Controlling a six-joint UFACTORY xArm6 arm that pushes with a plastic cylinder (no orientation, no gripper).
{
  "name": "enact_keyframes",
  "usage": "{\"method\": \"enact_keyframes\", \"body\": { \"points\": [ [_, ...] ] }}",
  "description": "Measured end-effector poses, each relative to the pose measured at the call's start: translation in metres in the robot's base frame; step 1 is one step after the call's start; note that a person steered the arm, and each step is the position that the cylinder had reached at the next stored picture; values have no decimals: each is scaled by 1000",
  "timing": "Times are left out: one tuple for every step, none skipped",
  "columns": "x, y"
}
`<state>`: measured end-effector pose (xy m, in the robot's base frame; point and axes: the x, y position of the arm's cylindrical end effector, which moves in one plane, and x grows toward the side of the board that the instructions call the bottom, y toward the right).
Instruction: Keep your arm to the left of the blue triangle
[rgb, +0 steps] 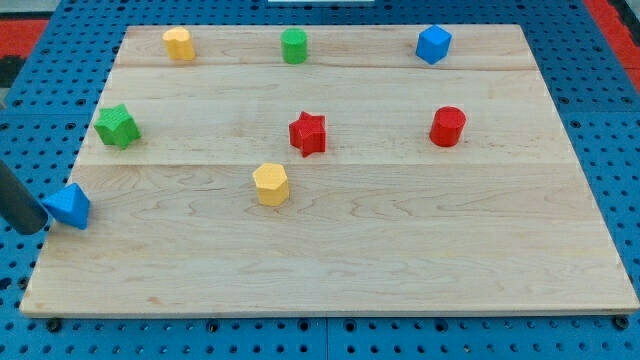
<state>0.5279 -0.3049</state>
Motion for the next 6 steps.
{"method": "enact_keyframes", "body": {
  "points": [
    [-4, 45],
    [-36, 80],
    [-34, 64],
    [-3, 2],
    [-29, 0],
    [-59, 29]
  ]
}}
